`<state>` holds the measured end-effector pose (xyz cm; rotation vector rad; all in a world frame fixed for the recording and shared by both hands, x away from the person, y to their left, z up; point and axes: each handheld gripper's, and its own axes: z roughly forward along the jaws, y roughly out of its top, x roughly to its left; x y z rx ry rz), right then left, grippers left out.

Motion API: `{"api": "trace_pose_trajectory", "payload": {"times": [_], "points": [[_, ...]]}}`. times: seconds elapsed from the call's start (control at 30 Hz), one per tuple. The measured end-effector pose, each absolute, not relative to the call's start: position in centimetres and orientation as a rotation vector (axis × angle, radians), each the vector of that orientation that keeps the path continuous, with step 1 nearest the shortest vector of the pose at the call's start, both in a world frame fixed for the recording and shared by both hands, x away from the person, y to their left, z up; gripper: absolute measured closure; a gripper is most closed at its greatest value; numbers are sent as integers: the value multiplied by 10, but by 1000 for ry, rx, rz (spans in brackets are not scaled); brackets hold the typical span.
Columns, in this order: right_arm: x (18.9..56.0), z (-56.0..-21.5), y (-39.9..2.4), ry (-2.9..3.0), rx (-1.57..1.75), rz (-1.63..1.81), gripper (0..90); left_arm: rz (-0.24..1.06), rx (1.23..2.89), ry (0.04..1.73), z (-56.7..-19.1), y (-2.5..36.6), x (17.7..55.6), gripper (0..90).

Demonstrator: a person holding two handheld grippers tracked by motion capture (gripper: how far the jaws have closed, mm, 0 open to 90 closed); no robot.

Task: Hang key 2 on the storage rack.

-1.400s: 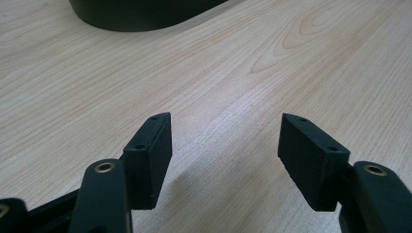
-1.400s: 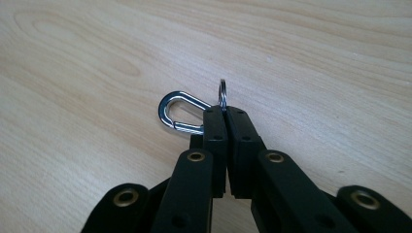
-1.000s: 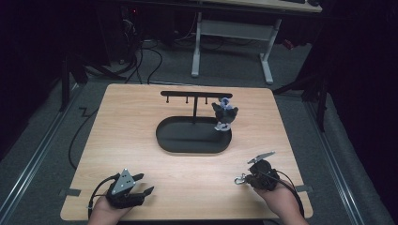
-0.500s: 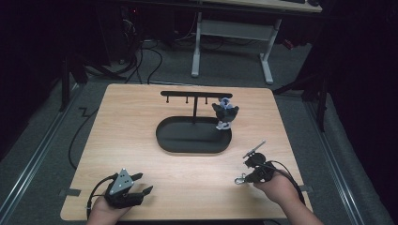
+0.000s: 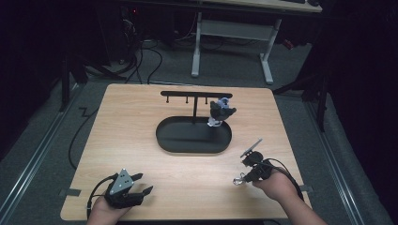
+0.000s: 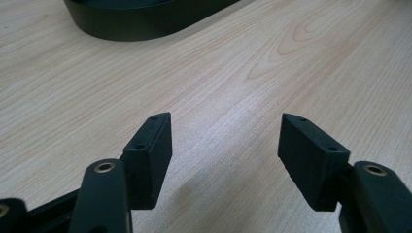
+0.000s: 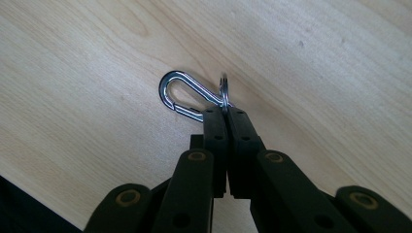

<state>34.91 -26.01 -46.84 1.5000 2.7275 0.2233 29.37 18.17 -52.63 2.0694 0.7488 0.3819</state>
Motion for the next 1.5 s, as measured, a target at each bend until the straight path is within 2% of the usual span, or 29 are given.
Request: {"api": "trace_pose_trajectory", "payload": {"times": [0.7, 1.5], "points": [[365, -413, -248, 2722, 1416, 358, 893, 377, 2064, 762, -528, 181, 293, 377], [437, -345, -190, 2721, 1327, 436, 893, 381, 2056, 765, -527, 187, 293, 376]]}}
